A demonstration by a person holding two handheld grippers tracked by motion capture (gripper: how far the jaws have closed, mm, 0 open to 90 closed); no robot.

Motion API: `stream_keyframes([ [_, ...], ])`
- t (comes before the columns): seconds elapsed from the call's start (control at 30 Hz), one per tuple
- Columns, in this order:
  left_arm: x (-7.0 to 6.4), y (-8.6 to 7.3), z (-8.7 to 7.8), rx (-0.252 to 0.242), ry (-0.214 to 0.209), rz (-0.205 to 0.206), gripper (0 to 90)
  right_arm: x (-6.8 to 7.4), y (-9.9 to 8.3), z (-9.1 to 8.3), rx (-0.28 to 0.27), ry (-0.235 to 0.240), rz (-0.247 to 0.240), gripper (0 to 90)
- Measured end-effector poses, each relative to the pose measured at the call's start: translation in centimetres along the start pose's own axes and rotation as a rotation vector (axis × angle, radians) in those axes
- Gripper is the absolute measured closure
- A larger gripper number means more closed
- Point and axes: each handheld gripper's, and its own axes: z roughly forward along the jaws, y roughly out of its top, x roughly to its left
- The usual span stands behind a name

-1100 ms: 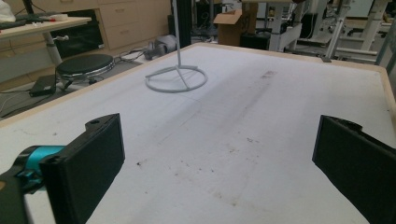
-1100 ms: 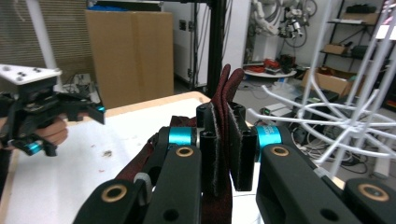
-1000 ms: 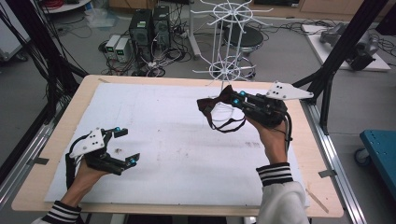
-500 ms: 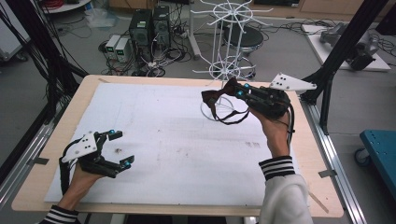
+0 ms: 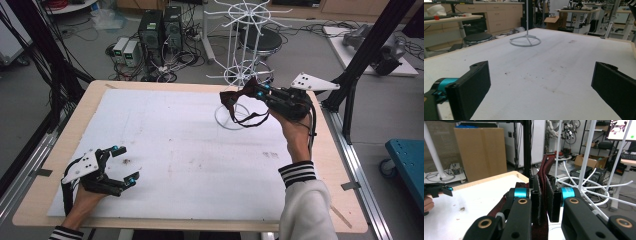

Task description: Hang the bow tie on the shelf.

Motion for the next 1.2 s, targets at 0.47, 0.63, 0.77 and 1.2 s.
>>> stream_keyframes([
  [0.47, 0.2, -1.2, -0.7, -0.037, 0.063, 0.013, 2.7, -1.2, -0.3, 1.0, 0.018, -0.032, -0.002, 84.4],
  [0.63, 0.3, -1.3, -0.6, -0.038, 0.069, 0.018, 2.8, -1.3, -0.4, 1.2, 0.034, -0.059, -0.024, 84.3],
  [0.77, 0.3, -1.5, -0.6, -0.039, 0.069, 0.016, 2.7, -1.1, -0.4, 1.3, 0.053, -0.081, -0.043, 84.2],
  [1.2, 0.3, -1.6, -0.7, -0.055, 0.072, 0.017, 2.7, -0.8, -0.3, 2.0, 0.077, -0.116, -0.079, 83.9],
])
